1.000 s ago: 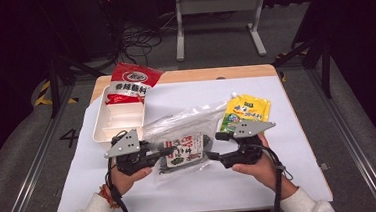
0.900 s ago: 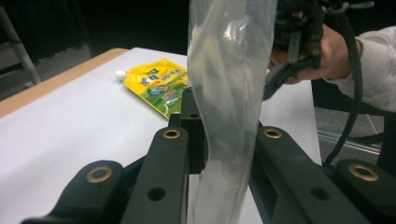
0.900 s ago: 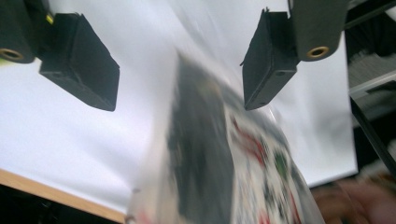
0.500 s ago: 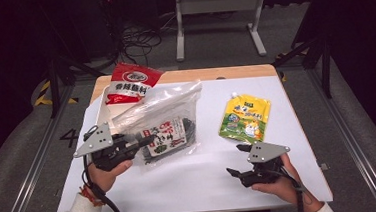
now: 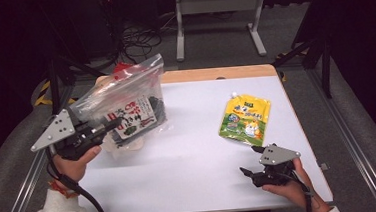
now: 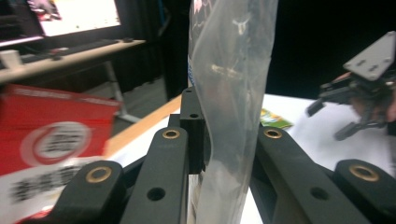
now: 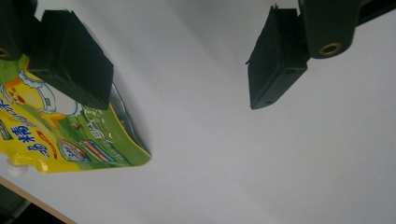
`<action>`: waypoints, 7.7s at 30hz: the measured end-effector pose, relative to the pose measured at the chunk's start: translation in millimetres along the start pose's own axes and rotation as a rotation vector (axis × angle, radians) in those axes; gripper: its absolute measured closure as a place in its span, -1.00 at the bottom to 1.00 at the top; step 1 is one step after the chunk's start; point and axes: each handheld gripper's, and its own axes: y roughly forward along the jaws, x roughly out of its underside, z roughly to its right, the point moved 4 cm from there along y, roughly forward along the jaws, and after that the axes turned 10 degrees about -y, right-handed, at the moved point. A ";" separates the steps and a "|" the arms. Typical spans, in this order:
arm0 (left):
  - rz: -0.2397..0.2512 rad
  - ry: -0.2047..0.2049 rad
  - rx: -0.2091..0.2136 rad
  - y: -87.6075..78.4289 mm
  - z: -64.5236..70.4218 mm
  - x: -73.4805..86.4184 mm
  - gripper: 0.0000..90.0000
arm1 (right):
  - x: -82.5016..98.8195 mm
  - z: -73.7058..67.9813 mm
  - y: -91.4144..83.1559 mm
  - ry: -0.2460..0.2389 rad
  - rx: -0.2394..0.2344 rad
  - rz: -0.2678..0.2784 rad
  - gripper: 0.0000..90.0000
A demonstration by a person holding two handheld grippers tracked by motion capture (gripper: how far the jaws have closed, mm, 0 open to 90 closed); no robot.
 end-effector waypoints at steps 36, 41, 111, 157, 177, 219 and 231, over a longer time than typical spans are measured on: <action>-0.169 -0.002 -0.176 46.1 -105.3 13.2 0.77 | 1.4 -9.3 13.3 0.023 -0.062 -0.019 -0.50; -0.195 -0.027 -0.181 54.2 -109.8 25.8 0.73 | 0.3 -11.0 13.5 0.024 -0.071 -0.015 -0.50; -0.196 -0.166 -0.248 28.8 -133.9 120.9 0.69 | 0.2 -21.0 23.9 0.030 -0.156 -0.045 -0.52; -0.184 -0.094 -0.371 -18.2 -25.6 91.0 -0.54 | 10.0 22.8 12.5 0.137 -0.043 0.026 -0.47; -0.397 -0.062 -0.142 20.6 50.3 147.0 -0.64 | 17.8 55.3 5.6 0.224 0.071 0.055 -0.31; -0.539 -0.081 0.082 102.2 74.8 164.8 -0.67 | 45.9 134.4 72.1 0.623 0.059 -0.068 -0.44; -0.517 -0.151 0.183 147.4 75.0 145.8 -0.69 | 39.3 130.2 77.9 0.614 -0.032 -0.018 0.19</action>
